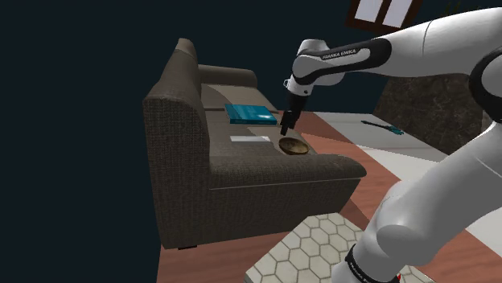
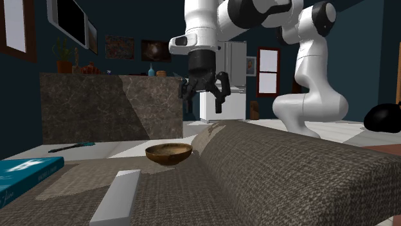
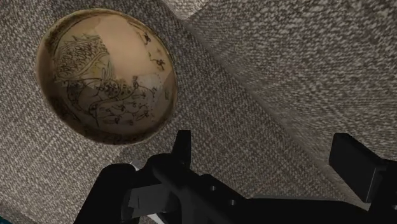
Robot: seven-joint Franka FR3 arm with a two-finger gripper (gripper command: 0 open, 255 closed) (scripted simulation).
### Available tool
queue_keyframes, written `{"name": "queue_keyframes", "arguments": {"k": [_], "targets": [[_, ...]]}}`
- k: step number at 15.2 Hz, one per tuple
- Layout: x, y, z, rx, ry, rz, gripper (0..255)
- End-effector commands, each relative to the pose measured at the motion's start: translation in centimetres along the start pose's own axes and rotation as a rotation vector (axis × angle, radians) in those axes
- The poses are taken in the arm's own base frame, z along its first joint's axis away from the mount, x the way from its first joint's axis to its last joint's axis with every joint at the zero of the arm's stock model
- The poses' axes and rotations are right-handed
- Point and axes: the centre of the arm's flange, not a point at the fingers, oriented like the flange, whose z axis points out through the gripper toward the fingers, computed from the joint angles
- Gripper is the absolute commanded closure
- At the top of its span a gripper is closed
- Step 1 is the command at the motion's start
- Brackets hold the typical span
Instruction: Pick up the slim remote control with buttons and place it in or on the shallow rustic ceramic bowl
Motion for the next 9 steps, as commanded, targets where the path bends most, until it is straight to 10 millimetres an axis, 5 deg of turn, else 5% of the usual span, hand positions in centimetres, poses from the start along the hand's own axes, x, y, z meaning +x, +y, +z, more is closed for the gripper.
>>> {"name": "queue_keyframes", "arguments": {"k": [1,9], "targets": [[2.1,1.4,1.4,-0.003,-0.004,-0.072,0],[10.6,5.5,6.3,-0.008,-0.017,-0.336,0]]}}
